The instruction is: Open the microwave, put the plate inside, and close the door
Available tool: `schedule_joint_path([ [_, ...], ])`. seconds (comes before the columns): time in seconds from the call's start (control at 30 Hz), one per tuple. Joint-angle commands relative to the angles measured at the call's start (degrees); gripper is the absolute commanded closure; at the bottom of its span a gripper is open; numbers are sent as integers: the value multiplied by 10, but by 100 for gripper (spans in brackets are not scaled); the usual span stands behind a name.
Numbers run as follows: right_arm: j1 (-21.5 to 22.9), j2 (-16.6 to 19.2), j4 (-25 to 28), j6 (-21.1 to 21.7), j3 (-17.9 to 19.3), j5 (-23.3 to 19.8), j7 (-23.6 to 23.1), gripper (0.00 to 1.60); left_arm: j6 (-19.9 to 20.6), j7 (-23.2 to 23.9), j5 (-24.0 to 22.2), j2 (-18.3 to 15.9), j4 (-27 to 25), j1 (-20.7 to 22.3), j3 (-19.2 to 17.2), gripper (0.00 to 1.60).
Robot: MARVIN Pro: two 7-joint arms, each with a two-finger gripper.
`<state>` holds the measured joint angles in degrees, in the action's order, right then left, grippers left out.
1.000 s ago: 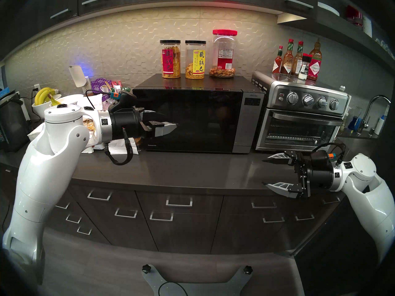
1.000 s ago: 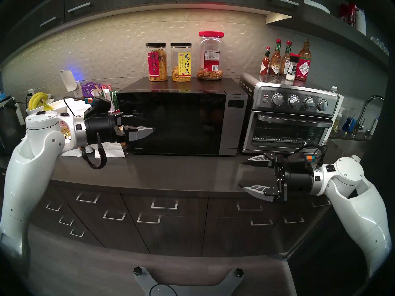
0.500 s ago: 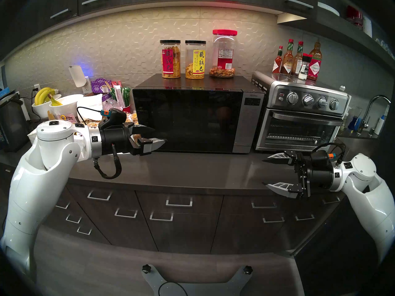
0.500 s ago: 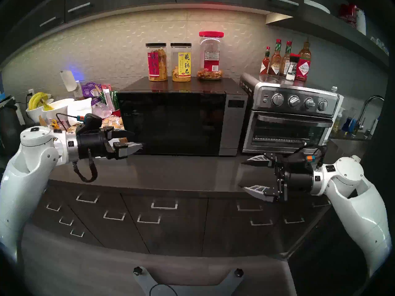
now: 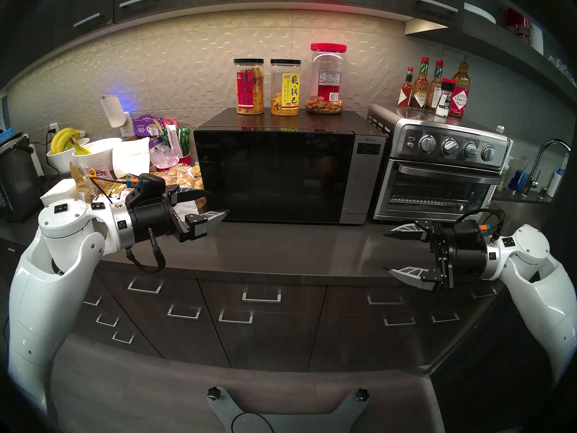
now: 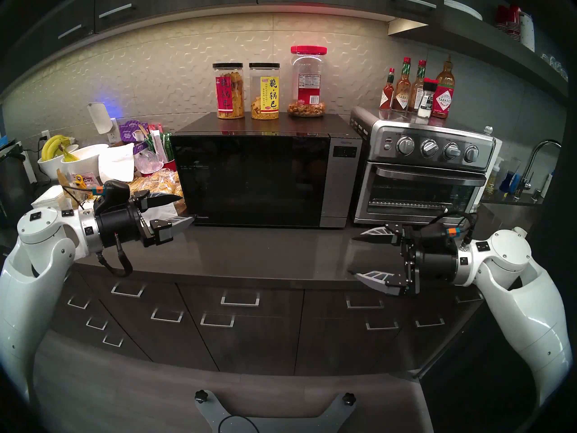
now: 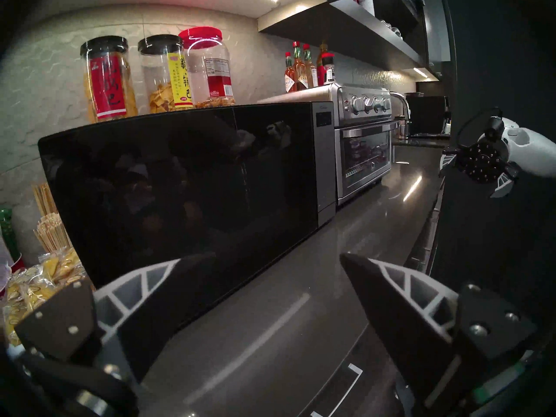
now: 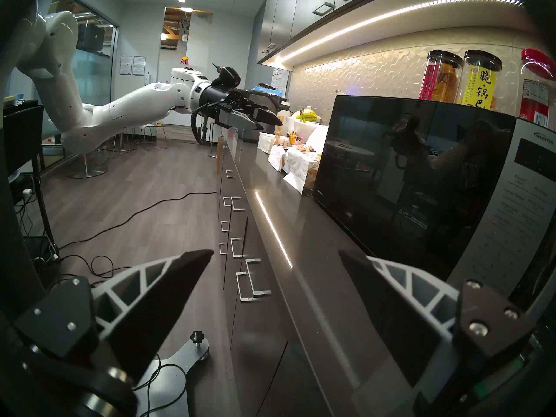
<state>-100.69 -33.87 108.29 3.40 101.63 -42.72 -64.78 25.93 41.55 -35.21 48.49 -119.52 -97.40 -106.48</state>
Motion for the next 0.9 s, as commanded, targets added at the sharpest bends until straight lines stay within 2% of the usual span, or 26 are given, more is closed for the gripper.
schedule_joint_path([
  [0.0,5,1,4,1,5,-4,0,0,-49,12,7,49,-31,-63,-43,0],
  [0.13,5,1,4,2,5,-5,0,0,-61,15,0,57,-36,-73,-49,0],
  [0.87,5,1,4,2,5,-5,0,0,-55,21,0,66,-41,-75,-51,0],
])
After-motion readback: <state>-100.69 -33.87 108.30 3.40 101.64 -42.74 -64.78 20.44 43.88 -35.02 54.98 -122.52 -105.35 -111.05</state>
